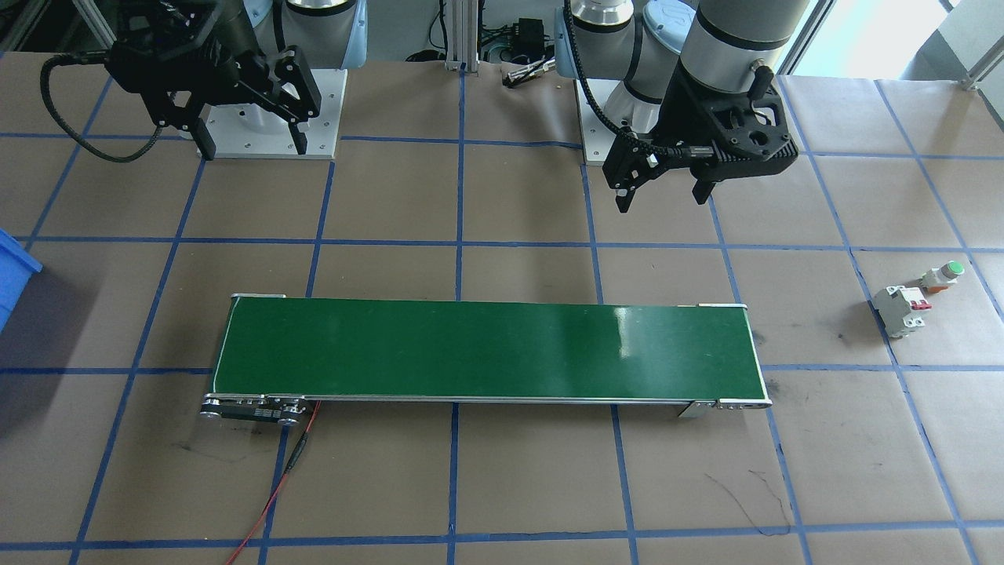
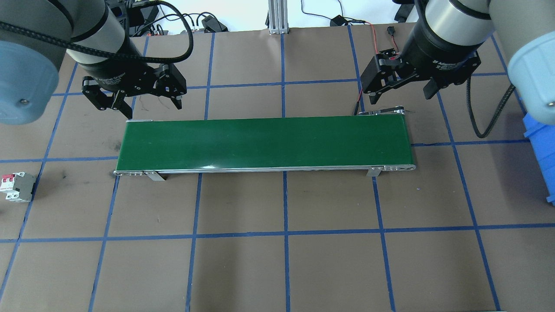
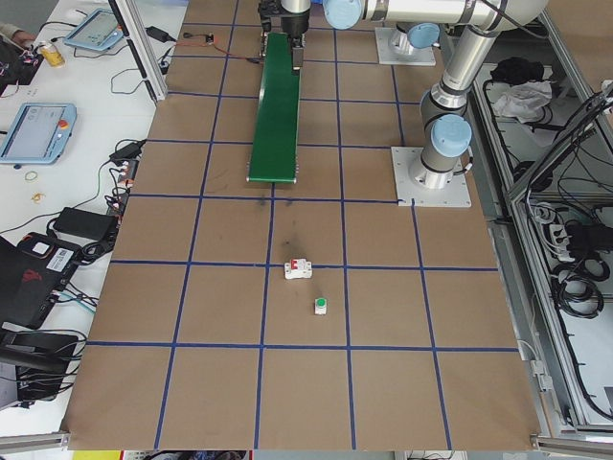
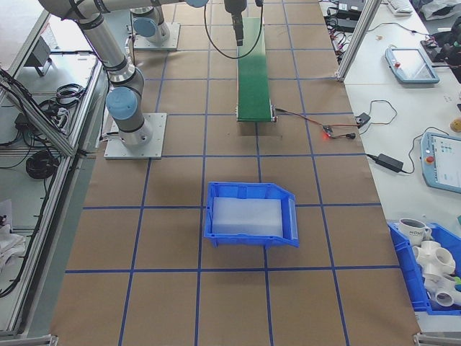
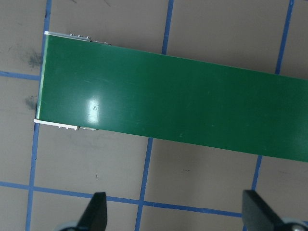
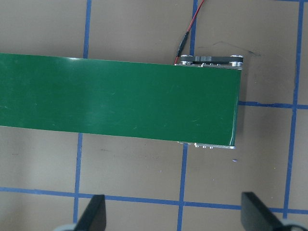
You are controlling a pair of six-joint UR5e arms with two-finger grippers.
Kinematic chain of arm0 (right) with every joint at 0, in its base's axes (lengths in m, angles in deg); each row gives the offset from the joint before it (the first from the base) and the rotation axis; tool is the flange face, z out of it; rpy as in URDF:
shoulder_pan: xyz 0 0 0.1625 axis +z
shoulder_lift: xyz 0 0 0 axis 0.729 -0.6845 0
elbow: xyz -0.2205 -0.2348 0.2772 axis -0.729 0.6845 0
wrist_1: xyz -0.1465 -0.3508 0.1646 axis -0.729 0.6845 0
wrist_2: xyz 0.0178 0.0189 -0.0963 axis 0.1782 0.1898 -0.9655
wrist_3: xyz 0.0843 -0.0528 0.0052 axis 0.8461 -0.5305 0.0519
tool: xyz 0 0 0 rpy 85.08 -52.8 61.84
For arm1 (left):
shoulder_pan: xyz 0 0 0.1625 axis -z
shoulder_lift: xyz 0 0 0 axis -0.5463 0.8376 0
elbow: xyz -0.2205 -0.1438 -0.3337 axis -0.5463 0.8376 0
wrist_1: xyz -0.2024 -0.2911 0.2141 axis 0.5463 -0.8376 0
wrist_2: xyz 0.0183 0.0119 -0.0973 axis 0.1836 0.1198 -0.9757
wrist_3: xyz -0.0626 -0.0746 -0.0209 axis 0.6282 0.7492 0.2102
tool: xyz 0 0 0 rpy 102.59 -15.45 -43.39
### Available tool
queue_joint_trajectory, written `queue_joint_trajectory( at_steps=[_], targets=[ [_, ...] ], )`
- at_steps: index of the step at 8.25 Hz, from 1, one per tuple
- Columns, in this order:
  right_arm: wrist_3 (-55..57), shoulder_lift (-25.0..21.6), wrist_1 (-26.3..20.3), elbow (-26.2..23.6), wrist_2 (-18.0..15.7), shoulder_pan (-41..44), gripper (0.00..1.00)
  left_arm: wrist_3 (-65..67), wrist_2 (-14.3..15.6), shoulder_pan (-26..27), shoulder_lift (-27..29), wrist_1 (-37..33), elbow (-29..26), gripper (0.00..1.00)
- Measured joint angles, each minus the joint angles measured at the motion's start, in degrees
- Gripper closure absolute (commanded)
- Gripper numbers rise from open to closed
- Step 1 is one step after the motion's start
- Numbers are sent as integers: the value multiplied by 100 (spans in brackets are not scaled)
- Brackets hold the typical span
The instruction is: Move button from left to right
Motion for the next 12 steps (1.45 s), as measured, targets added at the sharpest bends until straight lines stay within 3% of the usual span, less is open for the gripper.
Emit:
queue_joint_trajectory(
  at_steps=[2, 4, 8, 12],
  targets=[
    [-1, 0, 0, -1, 0, 0, 0, -41, -6, -47, -11, -20, -27, 0],
    [2, 0, 0, -2, 0, 0, 0, -112, -14, -501, 44, -23, -41, 0],
    [3, 0, 0, -2, 0, 3, 0, -484, -58, -2486, 230, 24, -41, 0],
    [3, 0, 0, -2, 0, 8, 0, -3077, -23, -4532, 923, 755, -58, 0]
  ],
)
